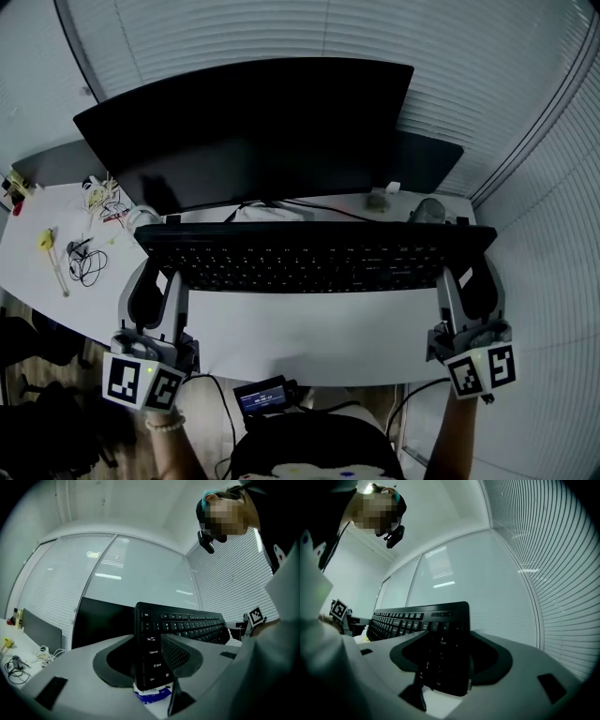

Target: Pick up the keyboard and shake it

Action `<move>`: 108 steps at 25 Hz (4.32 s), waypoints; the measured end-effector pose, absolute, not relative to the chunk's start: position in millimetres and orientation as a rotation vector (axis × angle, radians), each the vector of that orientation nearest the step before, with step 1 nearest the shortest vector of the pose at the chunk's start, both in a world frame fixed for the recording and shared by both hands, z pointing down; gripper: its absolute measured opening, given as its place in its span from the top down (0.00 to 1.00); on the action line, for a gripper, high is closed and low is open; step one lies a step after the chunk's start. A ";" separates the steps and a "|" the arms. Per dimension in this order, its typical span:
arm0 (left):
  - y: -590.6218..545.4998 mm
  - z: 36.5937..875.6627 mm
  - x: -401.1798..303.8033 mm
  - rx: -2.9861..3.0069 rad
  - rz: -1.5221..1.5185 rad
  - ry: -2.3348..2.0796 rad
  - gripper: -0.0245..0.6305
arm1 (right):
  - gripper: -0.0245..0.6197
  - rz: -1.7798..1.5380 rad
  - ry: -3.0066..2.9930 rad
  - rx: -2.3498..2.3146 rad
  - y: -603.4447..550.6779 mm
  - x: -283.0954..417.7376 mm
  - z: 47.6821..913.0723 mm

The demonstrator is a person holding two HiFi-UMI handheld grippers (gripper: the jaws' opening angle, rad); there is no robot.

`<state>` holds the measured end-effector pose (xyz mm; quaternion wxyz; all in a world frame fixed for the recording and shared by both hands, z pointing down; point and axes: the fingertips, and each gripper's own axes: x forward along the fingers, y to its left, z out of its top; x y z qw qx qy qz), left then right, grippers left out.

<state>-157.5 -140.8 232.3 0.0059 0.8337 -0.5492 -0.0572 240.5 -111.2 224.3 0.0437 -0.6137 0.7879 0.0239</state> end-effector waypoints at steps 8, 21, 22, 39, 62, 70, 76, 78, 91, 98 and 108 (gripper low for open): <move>-144.5 299.1 -163.1 2.466 0.000 -1.628 0.69 | 0.52 -0.144 2.496 -1.946 -115.5 234.5 284.4; -141.2 406.9 -172.1 2.267 0.240 -1.511 0.69 | 0.52 -0.582 2.575 -2.048 -116.3 224.8 392.2; -140.7 414.3 -172.6 2.252 0.253 -1.502 0.69 | 0.52 -0.608 2.580 -2.052 -116.4 224.3 399.0; -135.0 517.8 -180.5 2.023 0.466 -1.388 0.69 | 0.52 -1.078 2.598 -2.086 -109.5 215.6 504.6; -143.4 555.7 -177.1 1.917 0.584 -1.371 0.69 | 0.52 -1.428 2.497 -2.083 -106.6 219.6 559.8; -142.6 555.8 -178.0 1.911 0.559 -1.382 0.69 | 0.52 -1.416 2.483 -2.118 -107.5 219.1 560.2; -143.3 552.3 -180.1 1.909 0.602 -1.444 0.69 | 0.52 -1.301 2.514 -2.232 -109.9 218.2 555.5; -143.4 544.6 -184.3 1.917 0.604 -1.515 0.73 | 0.52 -1.247 2.534 -2.261 -108.4 217.9 552.0; -154.5 445.5 -157.3 2.169 0.470 -1.703 0.93 | 0.89 -0.754 2.551 -2.283 -117.4 207.9 468.7; -149.6 392.4 -124.6 2.315 0.422 -1.704 0.93 | 0.89 -0.554 2.588 -2.180 -116.5 190.2 413.1; -133.3 329.6 -88.1 2.515 0.361 -1.647 0.94 | 0.89 -0.327 2.602 -2.071 -108.8 172.4 338.8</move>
